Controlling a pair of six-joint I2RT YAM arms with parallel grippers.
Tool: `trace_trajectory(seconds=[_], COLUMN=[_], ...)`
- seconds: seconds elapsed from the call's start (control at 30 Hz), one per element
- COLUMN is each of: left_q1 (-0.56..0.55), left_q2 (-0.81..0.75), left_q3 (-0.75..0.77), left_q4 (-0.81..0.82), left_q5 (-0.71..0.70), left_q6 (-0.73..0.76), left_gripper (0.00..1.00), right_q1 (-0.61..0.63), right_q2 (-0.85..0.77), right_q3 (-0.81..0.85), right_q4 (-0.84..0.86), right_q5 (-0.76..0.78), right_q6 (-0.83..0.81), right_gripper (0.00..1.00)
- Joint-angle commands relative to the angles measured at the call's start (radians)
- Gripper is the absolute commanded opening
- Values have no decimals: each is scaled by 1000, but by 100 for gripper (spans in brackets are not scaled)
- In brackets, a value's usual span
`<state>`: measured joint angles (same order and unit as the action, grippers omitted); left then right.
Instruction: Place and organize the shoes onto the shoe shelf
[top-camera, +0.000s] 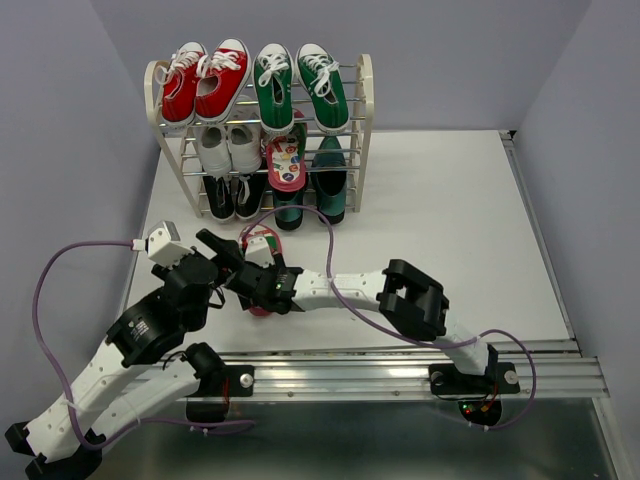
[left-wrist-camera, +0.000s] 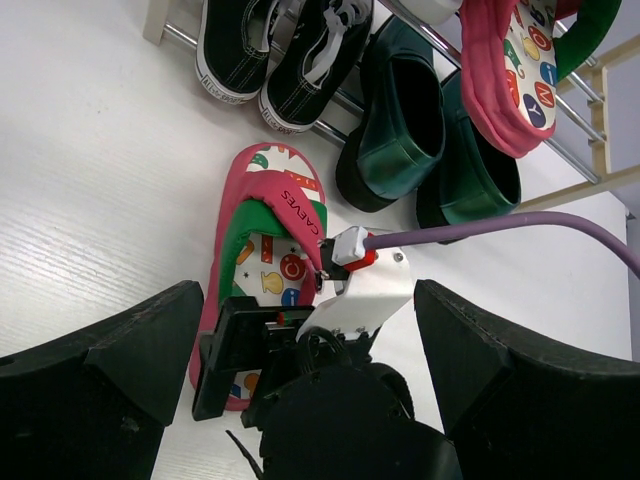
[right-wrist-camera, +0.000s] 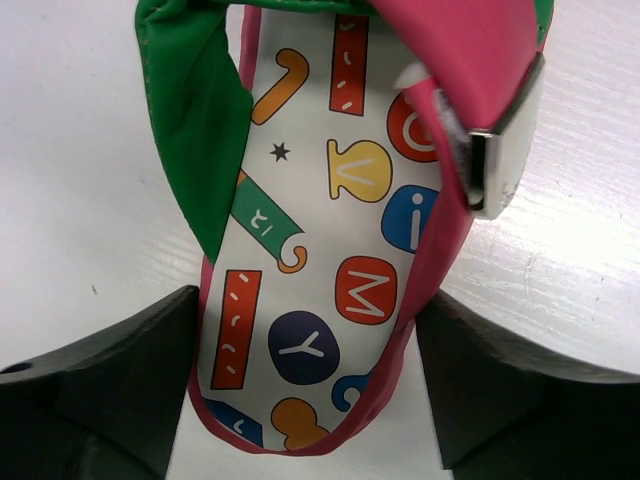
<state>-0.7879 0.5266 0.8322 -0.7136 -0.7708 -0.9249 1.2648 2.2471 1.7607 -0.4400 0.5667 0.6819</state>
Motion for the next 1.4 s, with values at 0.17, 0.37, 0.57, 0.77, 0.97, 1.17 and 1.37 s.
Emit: trace_trajectory(seconds=[0.17,0.37,0.57,0.77,0.97,1.17,1.37], left_q1=[7,7,7,7,9,9,9], left_q2=[-19,-42,-53,-39,-23,-23,-22], left_q3=[-5,-5,-7,-8,-2,-5,-5], left_q4=[20,16,20,35,36,37,39], left_q5=[-38,-48,-58,-55,-64,-68,-76], left_q6=[0,-3,0,9,14,9,6], left_gripper=[99,99,99,99,99,99,99], right_q1=[1,1,-8,-56,-65,-65,-65], right_q2=[-4,-205,-487,-707,-990,-1161,-1216], right_q3=[-32,-211,-584,-805,-894,-877,-857], right_q4=[-25,50,242,270,336,325,282], right_q5=[42,173,104,36,15,48,122], right_q6=[8,-64,-275,-335,-419,-513,-533], right_gripper=[32,1,1,1,1,1,1])
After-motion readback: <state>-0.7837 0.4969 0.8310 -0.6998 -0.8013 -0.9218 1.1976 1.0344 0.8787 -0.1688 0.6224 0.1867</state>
